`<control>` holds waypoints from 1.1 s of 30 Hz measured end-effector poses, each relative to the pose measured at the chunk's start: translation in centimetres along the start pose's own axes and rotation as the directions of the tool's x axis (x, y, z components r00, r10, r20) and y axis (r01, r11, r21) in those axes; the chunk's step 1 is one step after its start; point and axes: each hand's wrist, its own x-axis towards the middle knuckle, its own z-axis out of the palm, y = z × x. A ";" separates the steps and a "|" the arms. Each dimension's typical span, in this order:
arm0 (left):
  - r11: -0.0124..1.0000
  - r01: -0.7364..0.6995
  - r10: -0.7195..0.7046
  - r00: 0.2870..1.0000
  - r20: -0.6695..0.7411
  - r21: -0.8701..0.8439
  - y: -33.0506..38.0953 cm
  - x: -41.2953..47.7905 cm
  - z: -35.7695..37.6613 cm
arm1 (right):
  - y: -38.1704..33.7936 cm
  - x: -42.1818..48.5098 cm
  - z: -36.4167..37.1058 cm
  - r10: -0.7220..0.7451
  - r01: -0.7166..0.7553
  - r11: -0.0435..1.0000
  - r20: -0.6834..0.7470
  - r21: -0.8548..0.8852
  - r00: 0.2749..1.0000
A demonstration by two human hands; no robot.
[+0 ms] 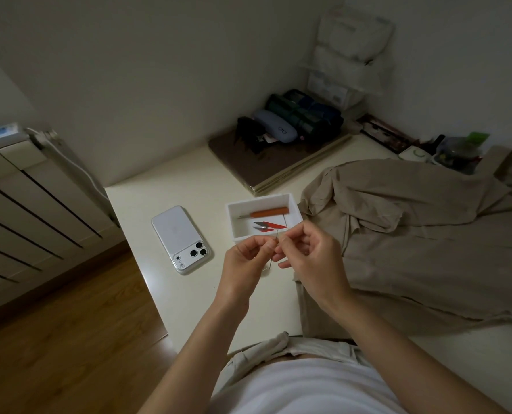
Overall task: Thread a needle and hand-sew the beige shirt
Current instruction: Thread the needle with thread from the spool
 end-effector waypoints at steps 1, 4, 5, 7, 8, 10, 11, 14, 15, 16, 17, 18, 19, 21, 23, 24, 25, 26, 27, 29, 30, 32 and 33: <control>1.000 -0.001 0.001 1.000 -0.002 -0.007 0.0 0.0 0.1 | 0.0 0.0 0.0 -0.003 0.003 1.000 -0.002 0.000 1.000; 1.000 0.002 -0.003 1.000 -0.008 -0.025 -0.1 0.0 0.2 | 0.1 0.0 -0.1 -0.008 0.008 1.000 -0.005 -0.001 1.000; 1.000 0.003 -0.004 1.000 -0.007 -0.025 -0.1 0.0 0.2 | 0.1 0.0 -0.1 -0.010 0.010 1.000 -0.005 -0.003 1.000; 1.000 0.000 0.000 1.000 -0.003 -0.027 -0.1 0.0 0.2 | 0.1 0.0 -0.1 -0.012 0.012 1.000 -0.005 -0.004 1.000; 1.000 -0.002 0.001 1.000 -0.001 -0.027 -0.1 0.0 0.2 | 0.1 0.0 -0.1 -0.012 0.012 1.000 -0.005 -0.004 1.000; 1.000 -0.004 0.004 1.000 -0.001 -0.024 -0.1 0.0 0.2 | 0.1 0.0 -0.1 -0.012 0.012 1.000 -0.003 -0.005 1.000; 1.000 -0.004 0.004 1.000 -0.002 -0.022 -0.1 0.0 0.2 | 0.1 0.0 -0.1 -0.010 0.010 1.000 -0.003 -0.003 1.000; 1.000 -0.002 0.002 1.000 0.001 -0.016 -0.1 0.0 0.2 | 0.0 0.0 -0.2 -0.006 0.006 1.000 -0.005 0.008 1.000; 1.000 -0.002 0.002 1.000 0.001 -0.016 -0.1 0.0 0.2 | 0.0 -0.1 -0.2 -0.005 0.005 1.000 -0.006 0.011 1.000; 1.000 -0.003 0.003 1.000 0.000 -0.015 0.0 0.0 0.2 | 0.1 -0.1 -0.2 -0.004 0.004 1.000 -0.007 0.013 1.000; 1.000 -0.004 0.004 1.000 -0.002 -0.011 0.0 -0.1 0.2 | 0.1 -0.1 -0.2 -0.005 0.005 1.000 -0.008 0.012 1.000; 1.000 -0.005 0.005 1.000 -0.004 -0.006 0.0 -0.1 0.2 | 0.1 -0.1 -0.2 -0.006 0.006 1.000 -0.010 0.010 1.000; 1.000 -0.006 0.006 1.000 -0.007 -0.001 0.0 -0.1 0.2 | 0.1 -0.1 -0.2 -0.007 0.008 1.000 -0.012 0.009 1.000; 1.000 -0.010 0.010 1.000 -0.016 0.016 0.1 -0.1 0.2 | 0.1 0.0 -0.2 -0.008 0.009 1.000 -0.019 0.009 1.000; 0.999 -0.012 0.013 1.000 -0.022 0.041 0.2 -0.1 0.3 | 0.2 0.0 -0.2 -0.005 0.006 1.000 -0.022 0.013 1.000; 0.999 -0.013 0.015 1.000 -0.024 0.051 0.2 -0.1 0.3 | 0.2 -0.1 -0.2 -0.004 0.005 1.000 -0.023 0.013 1.000; 0.998 -0.017 0.018 1.000 -0.025 0.057 0.3 -0.2 0.3 | 0.3 -0.1 -0.2 -0.005 0.006 1.000 -0.023 0.011 1.000; 0.998 -0.022 0.023 0.999 -0.027 0.060 0.3 -0.2 0.4 | 0.3 -0.1 -0.2 -0.008 0.008 1.000 -0.023 0.008 1.000; 0.998 -0.028 0.030 0.999 -0.028 0.064 0.3 -0.2 0.4 | 0.3 -0.1 -0.2 -0.010 0.010 1.000 -0.024 0.006 1.000; 0.997 -0.040 0.043 0.998 -0.036 0.068 0.4 -0.3 0.5 | 0.3 -0.2 -0.2 -0.015 0.015 1.000 -0.026 0.006 1.000; 0.997 -0.048 0.051 0.998 -0.039 0.067 0.4 -0.4 0.5 | 0.3 -0.2 -0.3 -0.018 0.019 1.000 -0.026 0.007 0.999; 0.995 -0.065 0.069 0.997 -0.045 0.077 0.5 -0.4 0.5 | 0.4 -0.3 -0.3 -0.023 0.023 1.000 -0.024 0.009 0.999; 0.993 -0.075 0.079 0.996 -0.051 0.087 0.6 -0.5 0.6 | 0.4 -0.3 -0.3 -0.024 0.024 1.000 -0.023 0.010 0.999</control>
